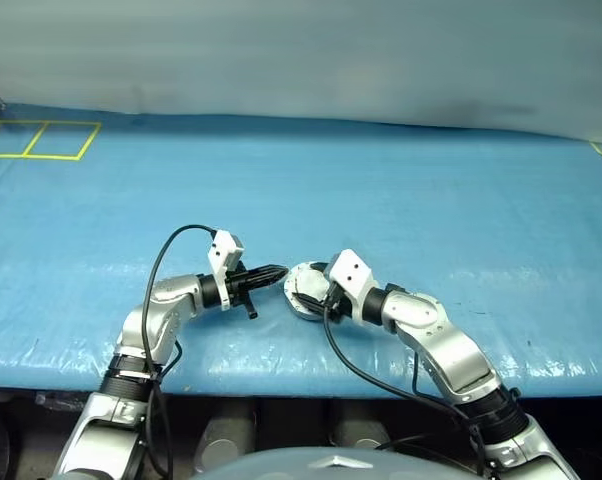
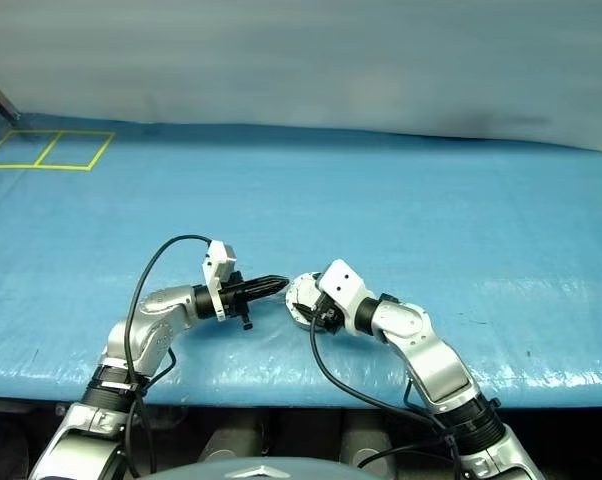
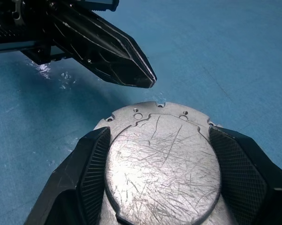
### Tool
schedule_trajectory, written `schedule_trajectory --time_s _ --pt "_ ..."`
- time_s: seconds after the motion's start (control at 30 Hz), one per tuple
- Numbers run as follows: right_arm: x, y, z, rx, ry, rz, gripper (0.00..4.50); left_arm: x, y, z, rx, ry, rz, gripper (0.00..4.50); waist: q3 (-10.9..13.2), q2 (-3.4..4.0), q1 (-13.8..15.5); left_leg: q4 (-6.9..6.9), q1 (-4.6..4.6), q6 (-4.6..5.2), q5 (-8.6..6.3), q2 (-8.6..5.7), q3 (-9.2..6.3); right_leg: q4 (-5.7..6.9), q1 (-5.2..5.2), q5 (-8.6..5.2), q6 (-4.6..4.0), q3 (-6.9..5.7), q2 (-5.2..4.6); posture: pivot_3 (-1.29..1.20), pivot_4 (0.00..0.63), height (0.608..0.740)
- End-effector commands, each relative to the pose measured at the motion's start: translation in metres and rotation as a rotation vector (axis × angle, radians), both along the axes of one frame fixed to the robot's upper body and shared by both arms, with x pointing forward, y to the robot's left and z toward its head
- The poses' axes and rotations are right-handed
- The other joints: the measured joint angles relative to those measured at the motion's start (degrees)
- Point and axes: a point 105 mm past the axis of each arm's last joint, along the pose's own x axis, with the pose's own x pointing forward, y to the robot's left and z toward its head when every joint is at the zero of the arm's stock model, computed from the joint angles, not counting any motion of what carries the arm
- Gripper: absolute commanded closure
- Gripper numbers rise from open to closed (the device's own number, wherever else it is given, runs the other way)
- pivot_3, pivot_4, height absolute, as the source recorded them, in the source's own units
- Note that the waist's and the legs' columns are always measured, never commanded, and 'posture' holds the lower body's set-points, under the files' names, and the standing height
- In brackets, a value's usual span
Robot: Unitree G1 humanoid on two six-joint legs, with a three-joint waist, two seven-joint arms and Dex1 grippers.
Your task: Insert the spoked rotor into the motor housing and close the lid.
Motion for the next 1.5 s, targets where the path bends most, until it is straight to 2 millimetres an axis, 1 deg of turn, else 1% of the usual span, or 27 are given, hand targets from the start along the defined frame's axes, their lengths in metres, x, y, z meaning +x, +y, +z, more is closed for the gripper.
schedule_trajectory --time_s 0.03,0.2,0.37,0.5,0.63,0.77,0.83,0.9,0.93,1.0,1.1,1.2,1.3,1.33,1.43,1.5 --pt "0.004 -0.023 -0.029 -0.081 0.081 -0.114 1.45 -0.004 -0.007 -0.002 0.047 -0.016 -0.057 4.47 0.0 0.0 0.0 0.0 0.0 0.0 0.0 0.0 0.0 -0.01 0.0 0.0 0.0 0.0 0.0 0.0 0.15 0.74" --pt "0.003 -0.023 -0.029 -0.079 0.081 -0.115 1.45 -0.004 -0.008 0.002 0.004 -0.013 -0.04 4.47 0.0 0.02 0.0 0.0 0.01 0.0 0.0 0.01 -0.02 -0.01 -0.01 0.0 0.0 0.0 -0.02 0.0 0.15 0.74" --pt "0.004 -0.022 -0.028 -0.076 0.078 -0.115 1.45 -0.008 -0.012 -0.004 0.045 -0.006 -0.079 4.47 0.0 0.03 0.0 -0.01 0.01 -0.01 0.0 0.01 -0.03 -0.01 -0.02 0.0 0.0 0.0 -0.02 0.0 0.15 0.74" --pt "0.004 -0.02 -0.026 -0.063 0.078 -0.116 1.45 -0.012 -0.013 -0.012 0.117 -0.024 -0.107 4.47 -0.1 0.03 0.0 -0.01 0.01 -0.01 -0.01 0.01 -0.03 -0.02 -0.03 0.0 0.0 0.0 -0.03 0.0 0.15 0.74" --pt "0.003 -0.02 -0.026 -0.067 0.076 -0.115 1.45 -0.015 -0.019 -0.008 0.118 -0.036 -0.14 4.47 -0.2 0.05 0.1 -0.02 0.01 -0.01 -0.01 0.01 -0.04 -0.04 -0.03 0.0 0.0 0.0 -0.04 0.0 0.15 0.74" --pt "0.005 -0.021 -0.024 -0.034 0.079 -0.145 1.45 -0.014 -0.018 -0.014 0.179 -0.034 -0.153 4.47 -0.2 0.06 0.1 -0.03 0.01 -0.02 -0.01 0.02 -0.05 -0.05 -0.05 -0.01 0.01 -0.02 -0.08 0.0 0.15 0.74" --pt "0.005 -0.021 -0.023 -0.018 0.084 -0.15 0.72 -0.015 -0.018 -0.015 0.176 -0.03 -0.156 4.5 -0.3 0.12 0.1 -0.03 0.02 -0.06 -0.04 0.02 -0.06 -0.05 -0.07 -0.01 0.01 -0.02 -0.09 0.0 0.15 0.74" --pt "0.003 -0.019 -0.019 0.001 0.075 -0.138 0.2 -0.016 -0.019 -0.016 0.174 -0.026 -0.16 4.5 -0.3 0.16 0.1 -0.03 0.01 -0.14 -0.09 0.03 -0.07 -0.05 -0.08 -0.01 0.01 -0.03 -0.18 0.0 0.15 0.74" --pt "0.003 -0.018 -0.015 0.02 0.061 -0.14 0.02 -0.016 -0.018 -0.017 0.174 -0.025 -0.158 4.5 -0.3 0.16 0.1 -0.04 0.01 -0.14 -0.09 0.03 -0.07 -0.05 -0.1 -0.02 0.02 -0.03 -0.22 0.0 0.15 0.74" --pt "0.003 -0.016 -0.003 0.069 0.024 -0.14 0.02 -0.016 -0.018 -0.018 0.175 -0.024 -0.156 4.5 -0.3 0.16 0.1 -0.06 -0.01 -0.08 -0.07 0.02 -0.08 -0.08 -0.11 -0.03 0.04 -0.07 -0.27 0.0 0.15 0.74" --pt "0.0 -0.015 0.025 0.225 -0.003 -0.149 0.02 -0.016 -0.017 -0.019 0.177 -0.023 -0.152 4.5 -0.3 0.17 0.2 -0.1 -0.18 0.06 -0.02 0.01 -0.08 -0.1 -0.11 -0.05 0.08 -0.08 -0.3 0.0 0.15 0.74" --pt "-0.003 -0.021 0.05 0.389 0.008 -0.18 0.02 -0.016 -0.015 -0.019 0.178 -0.023 -0.145 4.5 -0.3 0.21 0.2 -0.11 -0.46 0.1 -0.01 -0.01 -0.11 -0.1 -0.28 -0.05 0.13 -0.08 -0.3 0.0 0.15 0.74" --pt "-0.011 -0.029 0.065 0.523 0.05 -0.187 0.02 -0.016 -0.014 -0.02 0.176 -0.021 -0.139 4.5 -0.3 0.21 0.2 -0.09 -0.6 0.12 0.0 -0.03 -0.16 -0.11 -0.38 -0.03 0.16 -0.12 -0.28 0.0 0.15 0.74" --pt "-0.013 -0.034 0.064 0.562 0.082 -0.203 0.02 -0.016 -0.014 -0.021 0.176 -0.02 -0.138 4.5 -0.3 0.21 0.2 -0.09 -0.64 0.12 0.0 -0.03 -0.21 -0.13 -0.38 -0.03 0.17 -0.16 -0.29 0.0 0.15 0.74" --pt "-0.013 -0.054 0.043 0.586 0.21 -0.338 0.02 -0.016 -0.014 -0.022 0.175 -0.021 -0.138 4.5 -0.3 0.22 0.3 -0.09 -0.68 0.13 -0.01 -0.03 -0.27 -0.18 -0.36 -0.05 0.17 -0.24 -0.29 0.0 0.15 0.74" --pt "-0.017 -0.061 0.033 0.633 0.295 -0.385 0.02 -0.016 -0.015 -0.022 0.172 -0.024 -0.139 4.5 -0.3 0.25 0.3 -0.09 -0.71 0.13 -0.01 -0.04 -0.26 -0.18 -0.39 -0.05 0.16 -0.23 -0.3 0.0 0.15 0.74"
